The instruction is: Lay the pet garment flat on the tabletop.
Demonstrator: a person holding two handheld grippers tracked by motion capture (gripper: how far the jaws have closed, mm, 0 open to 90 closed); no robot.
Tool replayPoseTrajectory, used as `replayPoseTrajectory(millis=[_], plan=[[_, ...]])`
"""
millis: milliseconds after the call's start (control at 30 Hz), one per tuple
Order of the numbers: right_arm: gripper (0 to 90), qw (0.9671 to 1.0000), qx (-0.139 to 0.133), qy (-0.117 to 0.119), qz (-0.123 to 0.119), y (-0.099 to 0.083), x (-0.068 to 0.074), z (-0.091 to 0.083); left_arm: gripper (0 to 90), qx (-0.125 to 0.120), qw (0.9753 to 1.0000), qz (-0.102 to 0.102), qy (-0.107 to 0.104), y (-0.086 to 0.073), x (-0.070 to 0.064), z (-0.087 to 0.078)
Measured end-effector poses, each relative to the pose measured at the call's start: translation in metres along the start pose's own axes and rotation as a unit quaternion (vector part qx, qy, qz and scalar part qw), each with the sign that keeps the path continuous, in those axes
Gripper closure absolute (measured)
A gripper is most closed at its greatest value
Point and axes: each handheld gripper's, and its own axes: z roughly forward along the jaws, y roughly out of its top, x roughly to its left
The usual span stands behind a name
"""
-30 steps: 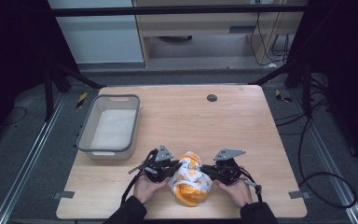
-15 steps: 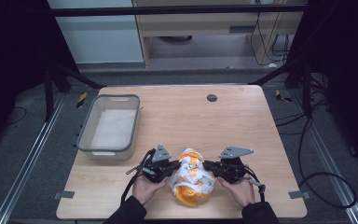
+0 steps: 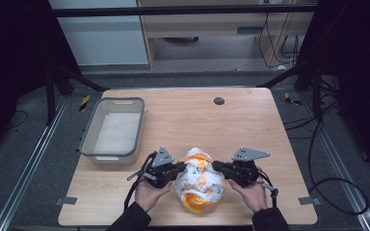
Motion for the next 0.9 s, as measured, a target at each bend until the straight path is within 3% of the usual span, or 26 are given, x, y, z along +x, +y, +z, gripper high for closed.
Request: replayPoseTrajectory(millis=[533,633,900], plan=[[85.8,0.9995,-0.028,-0.008,-0.012,0.022,0.006,-0.006,87.6,-0.032,0.9990,0.016,0.027,0.017,-0.005,-0.021],[85.8,0.9992,-0.031,-0.018,-0.019,0.028,0.007,-0.008,87.6,-0.037,0.9986,0.020,0.033,0.021,-0.005,-0.023],[85.8,0.9970,-0.063,-0.044,-0.007,0.037,0.005,-0.002,87.6,-0.054,0.9972,0.015,0.050,0.031,-0.002,-0.023]])
